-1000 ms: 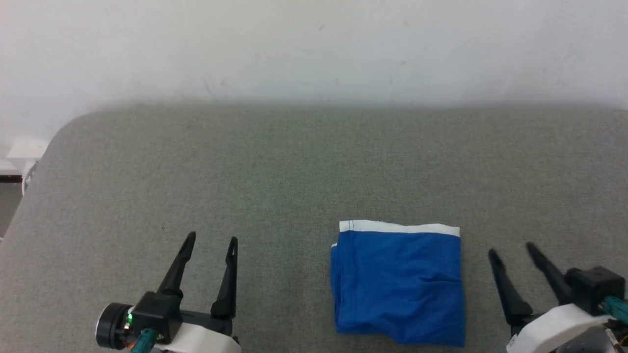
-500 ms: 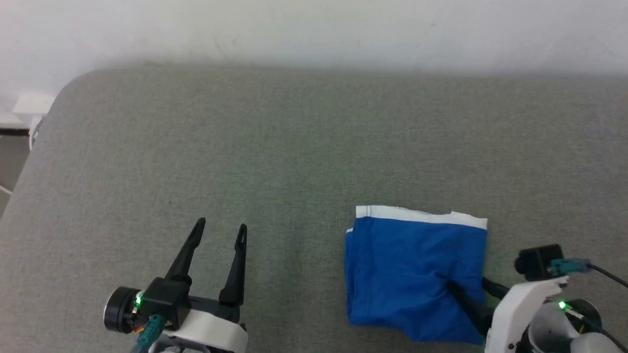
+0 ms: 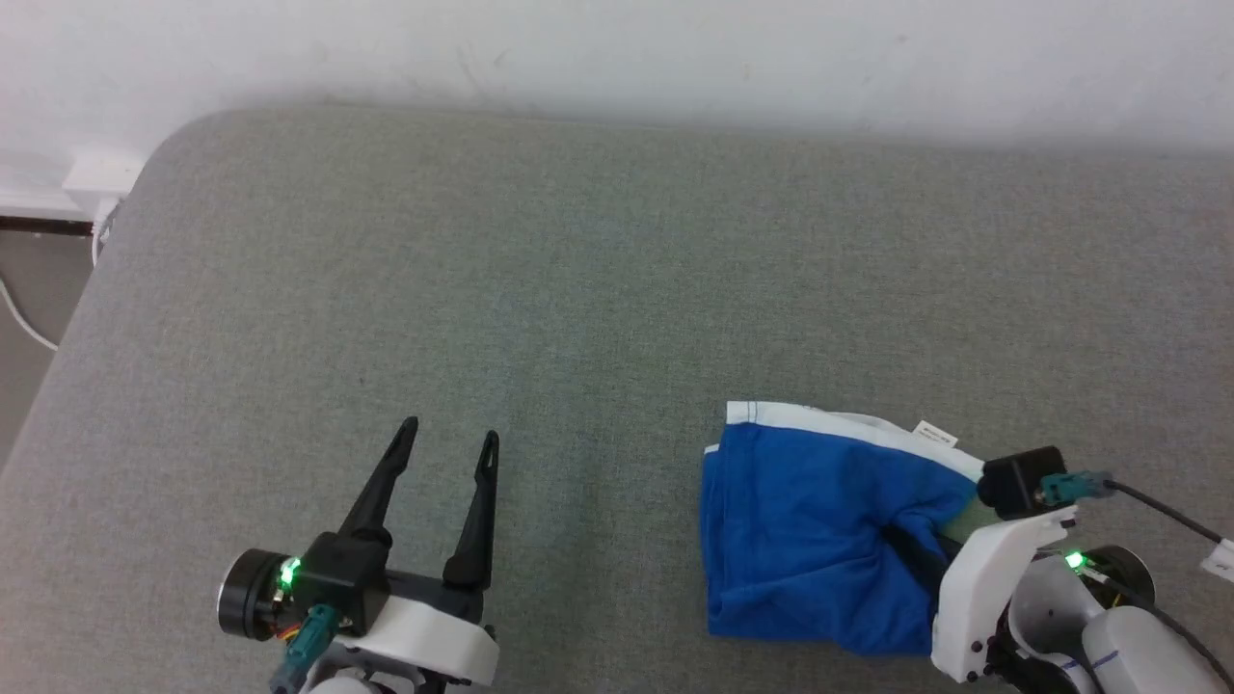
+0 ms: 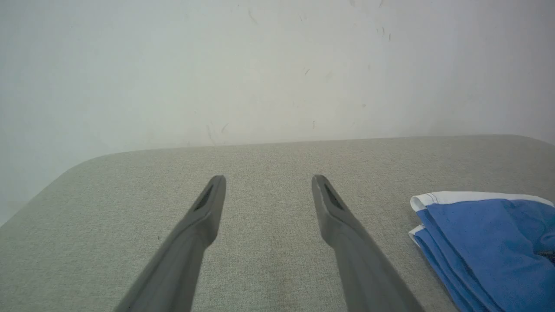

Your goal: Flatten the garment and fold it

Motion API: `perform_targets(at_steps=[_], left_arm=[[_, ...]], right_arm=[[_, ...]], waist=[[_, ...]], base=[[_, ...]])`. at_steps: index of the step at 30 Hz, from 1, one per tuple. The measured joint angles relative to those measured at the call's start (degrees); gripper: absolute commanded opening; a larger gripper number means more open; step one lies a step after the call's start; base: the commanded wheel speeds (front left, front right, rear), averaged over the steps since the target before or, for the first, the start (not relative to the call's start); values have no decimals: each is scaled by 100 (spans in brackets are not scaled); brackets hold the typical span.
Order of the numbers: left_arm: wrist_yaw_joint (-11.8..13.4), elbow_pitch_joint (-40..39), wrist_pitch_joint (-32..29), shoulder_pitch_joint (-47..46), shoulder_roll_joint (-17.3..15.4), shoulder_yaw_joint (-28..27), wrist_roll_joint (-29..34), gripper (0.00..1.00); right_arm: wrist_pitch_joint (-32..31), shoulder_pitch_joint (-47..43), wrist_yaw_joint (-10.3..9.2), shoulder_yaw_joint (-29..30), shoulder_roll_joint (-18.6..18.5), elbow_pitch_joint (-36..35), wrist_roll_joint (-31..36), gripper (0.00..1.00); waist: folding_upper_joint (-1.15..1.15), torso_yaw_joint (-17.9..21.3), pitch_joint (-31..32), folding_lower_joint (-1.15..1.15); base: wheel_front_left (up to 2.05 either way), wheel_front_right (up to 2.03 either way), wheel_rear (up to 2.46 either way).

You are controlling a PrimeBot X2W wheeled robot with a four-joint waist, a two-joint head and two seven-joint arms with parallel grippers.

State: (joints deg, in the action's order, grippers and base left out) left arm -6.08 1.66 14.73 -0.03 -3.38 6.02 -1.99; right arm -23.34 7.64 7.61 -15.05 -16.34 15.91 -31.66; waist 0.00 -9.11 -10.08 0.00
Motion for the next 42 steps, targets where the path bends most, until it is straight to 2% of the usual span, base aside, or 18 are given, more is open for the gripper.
perform_targets(at_steps=[5, 8, 13, 17, 21, 24, 32, 36, 42], left_arm=[[-1, 62, 0, -1, 3, 147, 1, 100], [-1, 68, 0, 5, 12, 224, 0, 100], [0, 56, 0, 7, 19, 389, -1, 100], [-1, 44, -1, -75, 22, 543, 0, 100], [-43, 16, 0, -397, 20, 683, 27, 100], [-51, -41, -1, -652, -21, 764, 64, 100], [-90, -445, 0, -1127, -156, 872, 120, 100], [-92, -598, 0, -1221, -268, 893, 132, 100], [-93, -725, 0, -1327, -381, 925, 163, 100]], right_arm=[[193, 179, 9, -387, -203, 13, 519, 0], [149, 374, 2, -732, -537, -113, 868, 0], [-142, 946, 0, -1517, -1492, -495, 1228, 0], [-175, 1573, 1, -2120, -2335, -744, 1248, 0], [-76, 2091, 1, -2628, -3208, -679, 1222, 0], [91, 2405, 1, -2777, -3624, -486, 1195, 0], [860, 2617, 1, -2220, -4153, 665, 1223, 0], [1203, 2569, 1, -1782, -4207, 1337, 1303, 0], [1749, 2491, 1, -1037, -4235, 2274, 1769, 0]], waist=[[0, 150, 102, 0], [0, 318, 142, 0], [0, 717, 148, 0], [0, 1085, 68, 0], [0, 1387, -142, 0], [0, 1548, -387, 1], [0, 1755, -1219, 1], [0, 1783, -1630, 1], [0, 1771, -2158, 1]], base=[[0, 0, 0], [0, 0, 0], [0, 0, 0], [0, 0, 0], [0, 0, 0], [0, 0, 0], [0, 0, 0], [0, 0, 0], [0, 0, 0]])
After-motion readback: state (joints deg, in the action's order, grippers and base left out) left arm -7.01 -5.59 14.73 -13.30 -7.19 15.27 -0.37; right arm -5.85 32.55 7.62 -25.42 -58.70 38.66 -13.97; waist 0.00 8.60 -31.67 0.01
